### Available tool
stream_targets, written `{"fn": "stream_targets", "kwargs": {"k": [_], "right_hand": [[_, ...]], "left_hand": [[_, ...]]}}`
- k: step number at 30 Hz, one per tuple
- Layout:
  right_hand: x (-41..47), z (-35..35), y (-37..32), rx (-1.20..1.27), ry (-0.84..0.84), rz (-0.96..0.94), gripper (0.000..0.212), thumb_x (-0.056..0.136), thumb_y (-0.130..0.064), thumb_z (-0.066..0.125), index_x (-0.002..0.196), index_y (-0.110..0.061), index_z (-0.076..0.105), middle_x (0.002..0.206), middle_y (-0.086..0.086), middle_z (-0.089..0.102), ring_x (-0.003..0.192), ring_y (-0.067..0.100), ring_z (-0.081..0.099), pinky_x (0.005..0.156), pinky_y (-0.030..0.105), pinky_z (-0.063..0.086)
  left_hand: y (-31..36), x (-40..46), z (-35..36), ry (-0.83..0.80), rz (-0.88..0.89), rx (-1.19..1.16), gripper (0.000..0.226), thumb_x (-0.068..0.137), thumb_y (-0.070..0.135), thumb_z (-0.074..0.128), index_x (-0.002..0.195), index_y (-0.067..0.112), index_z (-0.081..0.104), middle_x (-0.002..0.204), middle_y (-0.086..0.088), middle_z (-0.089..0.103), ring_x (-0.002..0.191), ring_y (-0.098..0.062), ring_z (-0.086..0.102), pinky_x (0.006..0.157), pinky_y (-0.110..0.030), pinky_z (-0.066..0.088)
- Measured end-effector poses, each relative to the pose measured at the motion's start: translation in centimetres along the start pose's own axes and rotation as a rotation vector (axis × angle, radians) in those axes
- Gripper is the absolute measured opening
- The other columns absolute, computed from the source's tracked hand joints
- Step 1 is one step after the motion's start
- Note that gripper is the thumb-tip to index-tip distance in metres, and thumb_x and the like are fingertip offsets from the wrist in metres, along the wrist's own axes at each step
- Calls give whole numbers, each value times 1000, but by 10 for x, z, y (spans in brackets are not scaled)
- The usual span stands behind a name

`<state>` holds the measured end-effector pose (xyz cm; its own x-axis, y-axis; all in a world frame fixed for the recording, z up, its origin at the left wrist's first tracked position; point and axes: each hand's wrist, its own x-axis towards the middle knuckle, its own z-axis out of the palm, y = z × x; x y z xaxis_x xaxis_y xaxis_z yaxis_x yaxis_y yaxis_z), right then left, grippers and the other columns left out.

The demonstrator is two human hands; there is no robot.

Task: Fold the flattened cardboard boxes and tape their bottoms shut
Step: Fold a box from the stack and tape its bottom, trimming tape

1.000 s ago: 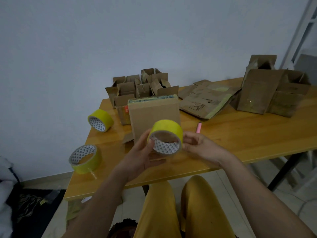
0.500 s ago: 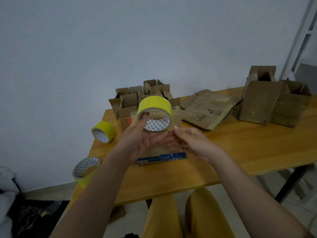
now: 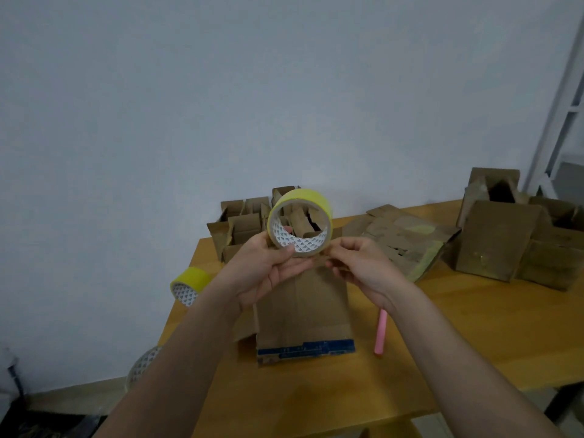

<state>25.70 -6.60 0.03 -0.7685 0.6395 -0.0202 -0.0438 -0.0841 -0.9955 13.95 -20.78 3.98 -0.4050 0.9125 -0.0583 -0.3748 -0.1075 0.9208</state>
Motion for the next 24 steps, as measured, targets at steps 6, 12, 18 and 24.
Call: {"fn": "stream_targets", "kwargs": {"k": [6,12,18,24], "right_hand": [[18,6,-8,100,54,21,12,93,-14,64,87,-6,69,75,8,64,67,13,57,58,22,48],[33,-4,-23,3,39,10,19,96,-3,55,81,-3,67,82,13,70,78,16,66,68,23,56],[37,-9,-18,121,91,79,18,90,13,49,93,13,66,101,28,69,93,31,72,84,36,59],[38,-29,-17,67,209,60,14,99,-6,47,106,3,56,105,23,66,94,27,69,70,24,60]], "left_hand": [[-3,21,-3,97,111,356,29,100,18,51,128,9,51,118,-9,70,105,-22,69,95,-38,54],[-2,38,-11,181,244,655,20,97,18,56,116,12,57,108,-9,71,105,-20,67,95,-34,54],[-7,44,-22,226,292,819,25,95,16,59,119,8,56,103,-10,71,98,-26,68,93,-49,54],[-18,46,-48,280,205,817,21,97,21,56,117,14,57,101,-12,70,99,-27,66,94,-44,53]]}}
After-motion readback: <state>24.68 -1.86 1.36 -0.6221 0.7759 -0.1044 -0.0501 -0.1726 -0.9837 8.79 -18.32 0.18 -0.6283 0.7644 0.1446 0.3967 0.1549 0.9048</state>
